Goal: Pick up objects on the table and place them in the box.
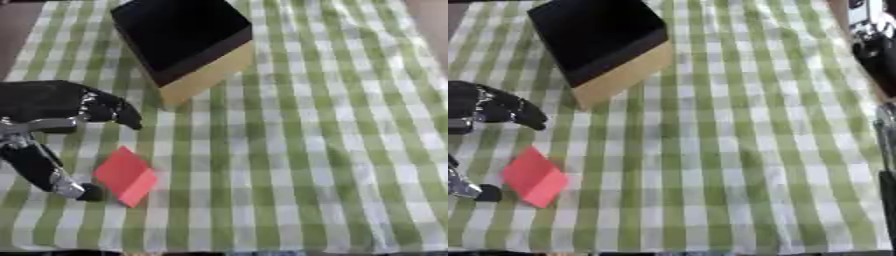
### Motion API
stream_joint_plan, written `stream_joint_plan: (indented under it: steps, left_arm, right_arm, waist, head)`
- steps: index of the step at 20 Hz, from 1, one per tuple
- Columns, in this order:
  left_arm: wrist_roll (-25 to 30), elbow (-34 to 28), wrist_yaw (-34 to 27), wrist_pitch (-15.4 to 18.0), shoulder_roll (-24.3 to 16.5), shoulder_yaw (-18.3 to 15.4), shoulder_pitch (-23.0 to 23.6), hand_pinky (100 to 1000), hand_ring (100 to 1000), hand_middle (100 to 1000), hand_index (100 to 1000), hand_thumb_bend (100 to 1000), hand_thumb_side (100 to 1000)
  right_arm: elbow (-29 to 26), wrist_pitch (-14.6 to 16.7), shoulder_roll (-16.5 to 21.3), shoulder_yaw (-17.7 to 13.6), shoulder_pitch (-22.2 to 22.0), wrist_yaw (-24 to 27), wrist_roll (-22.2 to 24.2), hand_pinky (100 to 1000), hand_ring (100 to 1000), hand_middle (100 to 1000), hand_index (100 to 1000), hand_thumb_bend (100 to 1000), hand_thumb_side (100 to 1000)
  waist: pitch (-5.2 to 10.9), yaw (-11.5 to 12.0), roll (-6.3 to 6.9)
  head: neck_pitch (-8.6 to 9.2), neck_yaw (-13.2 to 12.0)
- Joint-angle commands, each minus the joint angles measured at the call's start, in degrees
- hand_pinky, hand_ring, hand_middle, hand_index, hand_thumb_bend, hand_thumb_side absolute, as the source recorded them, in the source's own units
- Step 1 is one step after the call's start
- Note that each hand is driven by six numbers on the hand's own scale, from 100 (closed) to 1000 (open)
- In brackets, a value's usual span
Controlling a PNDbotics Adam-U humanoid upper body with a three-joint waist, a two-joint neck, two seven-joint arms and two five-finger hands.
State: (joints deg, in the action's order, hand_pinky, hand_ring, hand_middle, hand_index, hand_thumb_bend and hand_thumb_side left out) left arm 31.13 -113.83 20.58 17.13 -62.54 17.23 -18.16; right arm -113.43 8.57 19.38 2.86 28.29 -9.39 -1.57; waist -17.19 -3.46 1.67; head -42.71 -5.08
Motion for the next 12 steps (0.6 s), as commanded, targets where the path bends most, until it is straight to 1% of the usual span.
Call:
stream_joint_plan:
  steps: [1, 2, 4, 5, 8, 10, 12]
  left_arm:
    - [2.3, -0.8, -0.1, 0.3, -1.3, -0.4, -0.7, 765, 852, 854, 923, 772, 523]
    - [2.9, -0.8, 0.0, 0.6, -1.4, -0.4, -0.9, 770, 856, 858, 926, 785, 527]
    - [4.0, -0.8, 0.3, 1.2, -1.5, -0.5, -1.2, 771, 859, 859, 928, 778, 531]
    - [4.4, -0.8, 0.4, 1.5, -1.5, -0.5, -1.4, 771, 861, 857, 926, 752, 529]
    - [5.3, -0.8, 0.2, 1.9, -1.4, -0.3, -1.7, 768, 864, 860, 927, 596, 474]
    - [6.0, -0.8, -0.2, 2.4, -1.3, 0.1, -1.9, 767, 865, 864, 931, 530, 442]
    - [7.0, -0.8, -0.8, 2.9, -1.3, 0.5, -1.8, 767, 864, 864, 930, 526, 443]
  right_arm:
    - [-1.2, 0.1, 0.6, -0.1, 1.0, 0.5, -0.2, 796, 780, 502, 685, 100, 683]
    - [-1.2, 0.1, 0.6, 0.0, 1.0, 0.5, -0.2, 796, 780, 502, 685, 100, 682]
    - [-1.2, 0.1, 0.6, 0.0, 1.0, 0.5, -0.2, 796, 780, 502, 685, 100, 682]
    - [-1.2, 0.1, 0.5, 0.0, 1.0, 0.5, -0.2, 796, 780, 501, 685, 100, 682]
    - [-1.2, 0.1, 0.5, 0.0, 0.9, 0.6, -0.2, 796, 779, 501, 685, 100, 684]
    - [-1.2, 0.0, 0.4, -0.1, 0.9, 0.6, -0.3, 796, 779, 501, 685, 100, 684]
    - [-1.2, 0.1, 0.4, -0.1, 0.9, 0.6, -0.4, 796, 779, 501, 684, 100, 683]
  waist:
    - [0.81, 0.1, 0.14]
    - [0.80, 0.1, 0.17]
    - [0.78, 0.1, 0.21]
    - [0.78, 0.1, 0.23]
    - [0.74, -0.1, 0.30]
    - [0.72, -0.2, 0.36]
    - [0.70, -0.3, 0.44]
  head:
    - [0.49, 0.4]
    - [0.49, 0.6]
    - [0.55, 1.0]
    - [0.57, 1.1]
    - [0.66, 1.3]
    - [0.60, 1.3]
    - [0.47, 1.3]
